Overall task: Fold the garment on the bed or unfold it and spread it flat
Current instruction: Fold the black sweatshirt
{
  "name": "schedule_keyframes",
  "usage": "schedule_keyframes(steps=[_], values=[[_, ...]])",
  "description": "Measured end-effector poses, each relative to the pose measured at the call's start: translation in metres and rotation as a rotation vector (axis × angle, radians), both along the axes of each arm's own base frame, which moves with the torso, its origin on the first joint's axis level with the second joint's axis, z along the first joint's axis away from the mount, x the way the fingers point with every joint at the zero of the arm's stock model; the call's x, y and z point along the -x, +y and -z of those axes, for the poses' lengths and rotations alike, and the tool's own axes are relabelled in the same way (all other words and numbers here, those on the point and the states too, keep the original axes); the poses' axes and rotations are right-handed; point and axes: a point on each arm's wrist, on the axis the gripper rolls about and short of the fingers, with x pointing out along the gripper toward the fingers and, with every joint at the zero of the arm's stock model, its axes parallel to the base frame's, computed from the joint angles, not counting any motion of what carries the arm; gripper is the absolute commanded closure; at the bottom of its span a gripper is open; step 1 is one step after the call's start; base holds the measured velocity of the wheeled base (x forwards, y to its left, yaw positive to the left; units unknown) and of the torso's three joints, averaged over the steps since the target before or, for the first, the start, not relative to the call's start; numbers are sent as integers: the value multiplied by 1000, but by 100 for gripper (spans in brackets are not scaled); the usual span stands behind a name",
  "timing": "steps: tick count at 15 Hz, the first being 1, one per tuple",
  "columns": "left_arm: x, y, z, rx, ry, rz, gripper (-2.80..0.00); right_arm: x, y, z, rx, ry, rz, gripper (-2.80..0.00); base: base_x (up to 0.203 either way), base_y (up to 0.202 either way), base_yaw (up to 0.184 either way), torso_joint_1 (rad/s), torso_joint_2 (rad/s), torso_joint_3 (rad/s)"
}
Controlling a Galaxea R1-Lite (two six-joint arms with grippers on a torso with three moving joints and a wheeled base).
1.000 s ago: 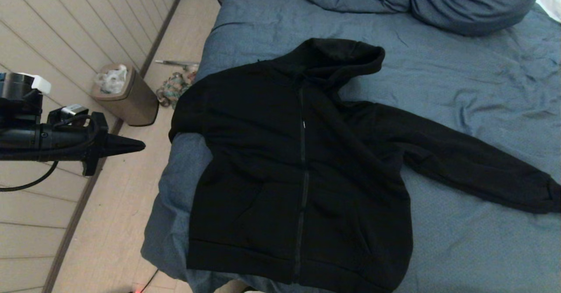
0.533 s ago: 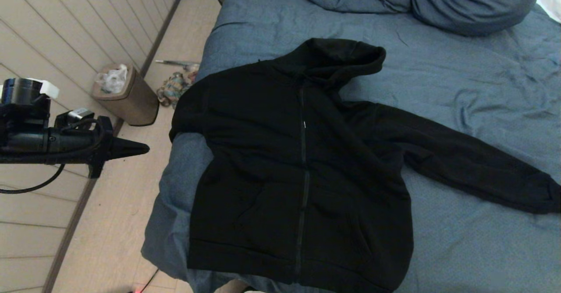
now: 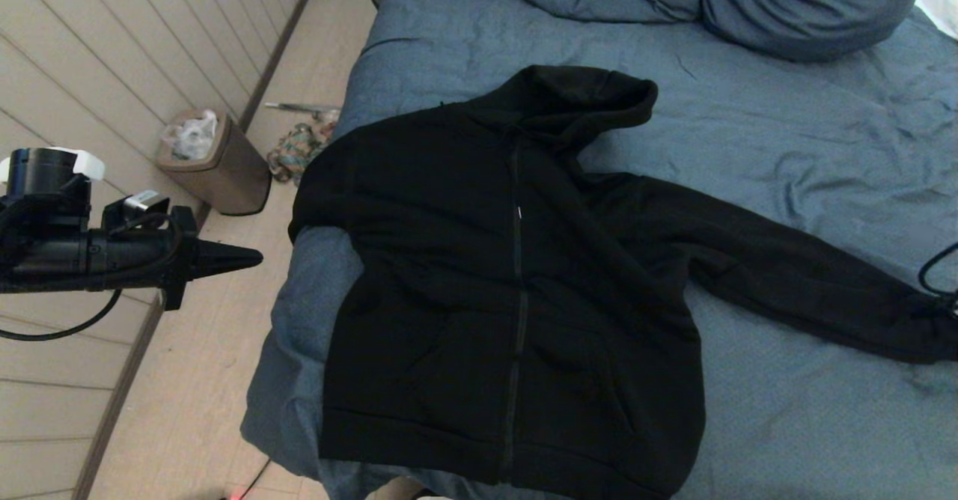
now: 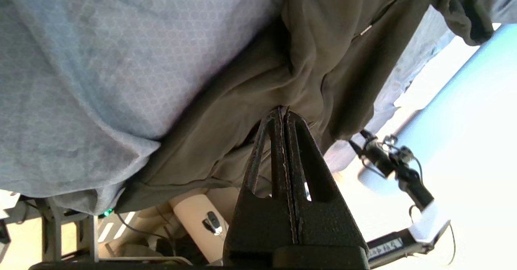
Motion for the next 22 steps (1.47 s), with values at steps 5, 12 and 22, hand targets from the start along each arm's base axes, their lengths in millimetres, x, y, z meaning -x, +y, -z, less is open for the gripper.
schedule_keyframes(steps=[5, 12, 22], values=[[0, 0, 0, -1, -3, 0, 0, -21, 6, 17, 5, 14, -31, 0, 0, 0, 0, 0, 0, 0], [1, 0, 0, -1, -1, -1, 0, -27, 5, -25, 83, -75, 8, 0, 0, 0, 0, 0, 0, 0], [3, 0, -3, -2, -11, 0, 0, -48, 5, -100, 438, -235, 264, 0, 0, 0, 0, 0, 0, 0]])
